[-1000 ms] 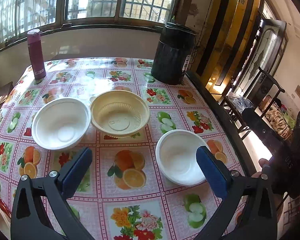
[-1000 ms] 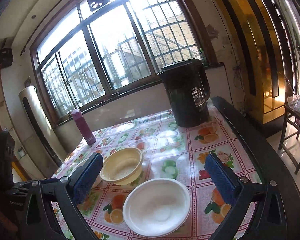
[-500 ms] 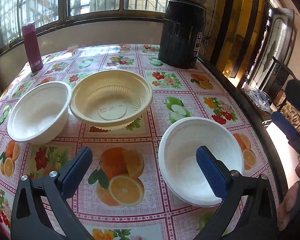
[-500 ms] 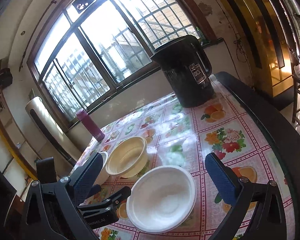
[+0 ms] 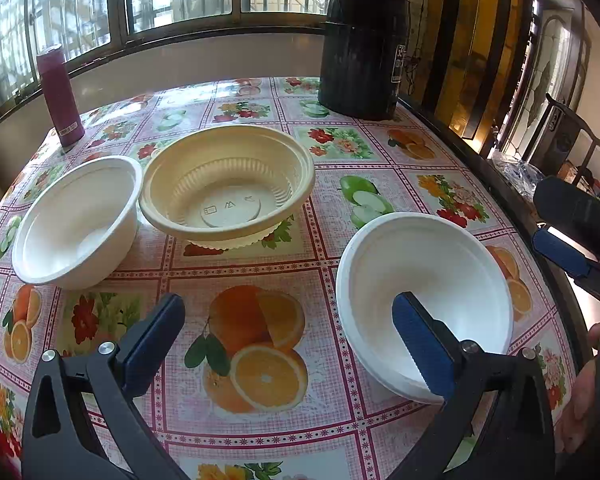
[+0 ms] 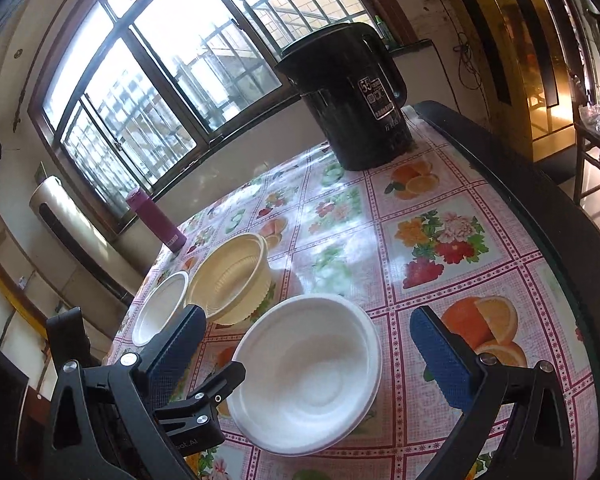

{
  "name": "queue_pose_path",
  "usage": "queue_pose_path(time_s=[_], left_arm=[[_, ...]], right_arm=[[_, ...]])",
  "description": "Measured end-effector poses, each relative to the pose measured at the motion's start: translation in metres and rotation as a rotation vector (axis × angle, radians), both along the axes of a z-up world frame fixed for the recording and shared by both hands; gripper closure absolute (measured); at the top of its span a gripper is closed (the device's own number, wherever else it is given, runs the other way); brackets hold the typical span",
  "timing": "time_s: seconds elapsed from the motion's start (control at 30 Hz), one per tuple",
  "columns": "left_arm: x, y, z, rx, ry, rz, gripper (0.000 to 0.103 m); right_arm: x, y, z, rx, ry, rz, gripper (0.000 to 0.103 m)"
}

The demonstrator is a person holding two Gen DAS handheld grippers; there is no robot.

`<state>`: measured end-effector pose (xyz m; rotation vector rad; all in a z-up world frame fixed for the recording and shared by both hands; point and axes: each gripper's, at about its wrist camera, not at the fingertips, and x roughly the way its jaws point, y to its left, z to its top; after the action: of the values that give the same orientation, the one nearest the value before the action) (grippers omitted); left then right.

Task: Organize plates and bowls
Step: 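Move both open tools toward the large white disposable bowl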

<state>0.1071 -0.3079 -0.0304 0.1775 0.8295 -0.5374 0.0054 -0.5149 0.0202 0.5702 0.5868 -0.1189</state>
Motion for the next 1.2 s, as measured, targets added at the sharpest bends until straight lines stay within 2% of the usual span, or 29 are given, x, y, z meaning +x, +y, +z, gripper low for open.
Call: queue_pose_path(time_s=[0.33,0.5,0.63,1.2], left_arm=[[0.008,-0.002,-0.018,0.006,0.105,-0.017,0.000],[0.013,0.003,-0.024,-0.021,0.168,-0.008,0.000],[0.010,0.000,-0.025,0.012,0.140,0.001,0.000],[0.010,-0.001,-0.028,0.016,0.144,-0.011,0.000]], right_arm=[[0.005,-0.003,-0.011,0.034,0.048,-0.014,0.000],[0.004,-0.004,-0.012,0.046,0.041,-0.016,0.000],[0.003,-0.004,-0.011,0.051,0.033,-0.014,0.000],[0.007,-0.006,-0.019,0.066,0.072,-0.026,0.002]])
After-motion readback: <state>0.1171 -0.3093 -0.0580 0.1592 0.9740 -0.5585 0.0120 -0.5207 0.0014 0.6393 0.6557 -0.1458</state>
